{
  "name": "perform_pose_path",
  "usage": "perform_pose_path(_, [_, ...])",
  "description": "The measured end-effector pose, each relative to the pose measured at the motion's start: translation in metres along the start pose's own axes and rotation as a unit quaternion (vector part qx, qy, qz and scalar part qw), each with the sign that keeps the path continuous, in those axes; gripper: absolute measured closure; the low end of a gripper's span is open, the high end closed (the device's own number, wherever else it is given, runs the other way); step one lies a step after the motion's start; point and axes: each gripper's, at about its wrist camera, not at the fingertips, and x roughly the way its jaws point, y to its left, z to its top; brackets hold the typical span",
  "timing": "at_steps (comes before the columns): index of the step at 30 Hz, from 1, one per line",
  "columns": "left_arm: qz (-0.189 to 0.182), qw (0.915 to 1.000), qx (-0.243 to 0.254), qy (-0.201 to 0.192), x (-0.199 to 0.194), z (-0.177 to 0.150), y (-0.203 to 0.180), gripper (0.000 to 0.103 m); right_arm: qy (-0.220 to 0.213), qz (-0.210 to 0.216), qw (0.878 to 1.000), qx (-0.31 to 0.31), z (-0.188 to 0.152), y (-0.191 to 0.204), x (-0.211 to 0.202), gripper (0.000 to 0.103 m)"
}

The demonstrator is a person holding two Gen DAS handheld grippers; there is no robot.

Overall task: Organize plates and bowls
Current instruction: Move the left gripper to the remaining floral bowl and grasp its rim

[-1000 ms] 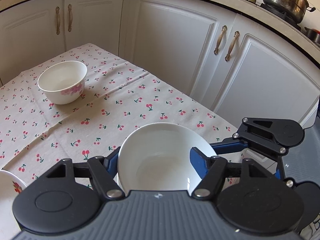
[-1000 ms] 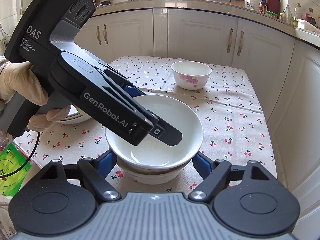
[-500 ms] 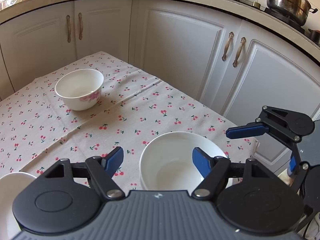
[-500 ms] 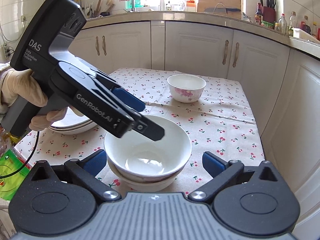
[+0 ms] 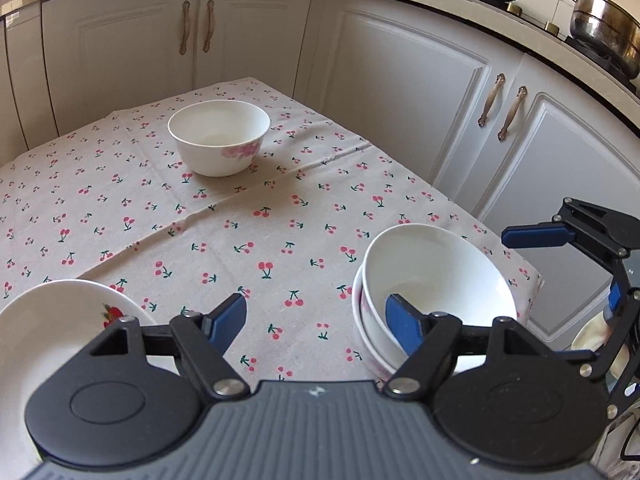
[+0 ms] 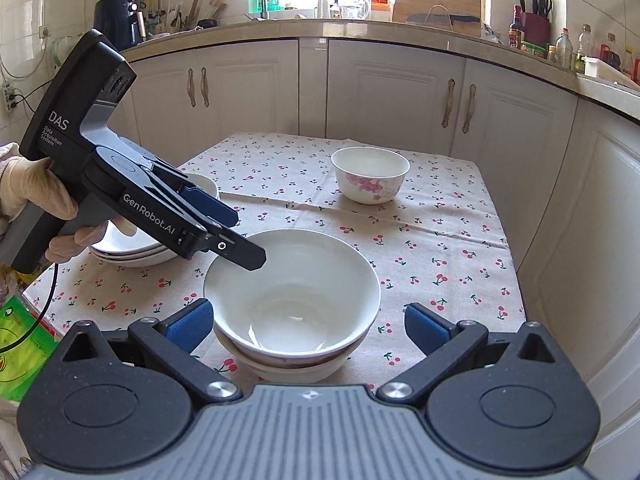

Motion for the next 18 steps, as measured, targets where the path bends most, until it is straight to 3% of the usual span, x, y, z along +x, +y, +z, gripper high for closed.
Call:
perform_pose_path(6, [-0.003, 0.9999, 0.005, -0.008, -0.002, 0.004, 0.003, 0.026, 0.005, -0.003, 1.000, -0.018, 0.009, -0.005, 0.001, 0.000])
perform_pose_path(9, [0.005, 0.9997, 0.007, -0.021, -0.005, 0.008, 0.005, 0.015, 0.002, -0.008, 1.000, -0.026, 0.017, -0.010, 0.004, 0.000])
perform_pose_path(13, [0.021, 0.9995, 0.007, -0.024, 0.000, 0.016, 0.010, 0.013, -0.002, -0.006, 1.000, -0.028, 0.031, -0.024, 0.012, 0.000])
perform_pose_path(18, [0.010, 0.9998, 0.002, -0.016, 0.011, 0.032, 0.015, 0.011, 0.000, -0.001, 0.999, -0.040, 0.049, -0.041, 0.028, 0.000])
